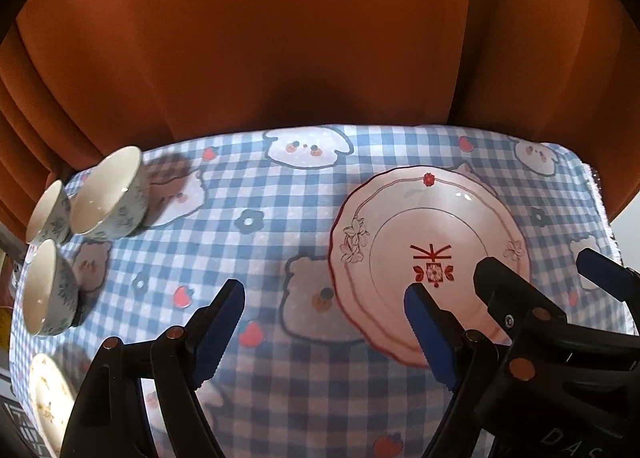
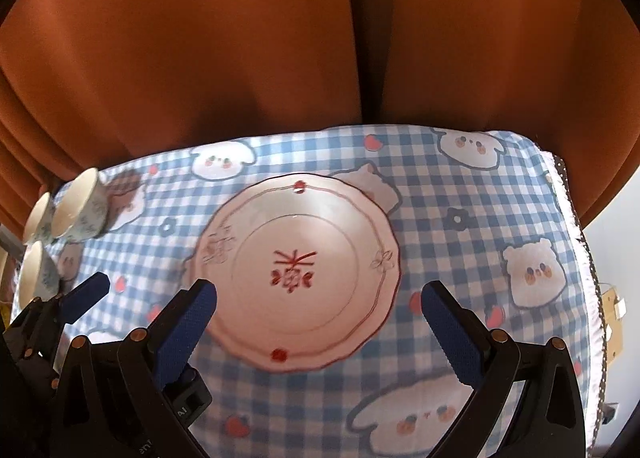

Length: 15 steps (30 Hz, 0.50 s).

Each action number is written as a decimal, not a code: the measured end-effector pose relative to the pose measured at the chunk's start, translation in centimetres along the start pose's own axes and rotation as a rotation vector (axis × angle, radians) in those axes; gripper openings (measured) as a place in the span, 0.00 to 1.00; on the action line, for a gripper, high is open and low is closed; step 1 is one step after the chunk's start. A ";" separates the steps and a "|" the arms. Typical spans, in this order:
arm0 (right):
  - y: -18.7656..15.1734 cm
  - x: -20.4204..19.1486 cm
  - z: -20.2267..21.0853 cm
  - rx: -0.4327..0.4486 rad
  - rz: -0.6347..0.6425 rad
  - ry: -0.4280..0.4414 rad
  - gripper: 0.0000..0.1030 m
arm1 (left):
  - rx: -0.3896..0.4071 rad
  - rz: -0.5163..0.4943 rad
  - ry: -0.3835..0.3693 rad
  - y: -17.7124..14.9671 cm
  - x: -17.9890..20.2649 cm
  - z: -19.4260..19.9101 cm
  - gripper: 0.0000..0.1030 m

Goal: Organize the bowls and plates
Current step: 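Move both grippers to the red-rimmed plate and grasp its rim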

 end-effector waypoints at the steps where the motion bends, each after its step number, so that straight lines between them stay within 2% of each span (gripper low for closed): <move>1: 0.2 0.3 -0.7 -0.007 -0.005 -0.004 1.00 | -0.005 0.001 0.001 0.1 0.1 -0.5 0.80; 7: 1.0 1.5 -3.8 -0.035 -0.022 -0.021 0.99 | -0.040 0.000 -0.016 0.4 1.2 -3.7 0.76; 11: 1.2 1.7 -5.6 -0.059 -0.020 -0.028 0.92 | -0.069 -0.001 -0.030 0.5 1.9 -5.6 0.70; 13: 1.2 1.8 -6.4 -0.071 -0.018 -0.036 0.87 | -0.081 0.002 -0.029 0.6 2.0 -6.3 0.61; 15: 1.1 2.0 -6.9 -0.077 -0.022 -0.044 0.83 | -0.091 0.004 -0.033 0.7 2.1 -6.8 0.58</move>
Point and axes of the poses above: each gripper's, at about its wrist camera, not at the fingertips, and z roughly against the way its jaws point, x to its right, y to its top, the point moved 1 cm from there along -z, roughly the way its jaws point, and after that the axes turned 4 degrees about -z, right-handed, at the moved point
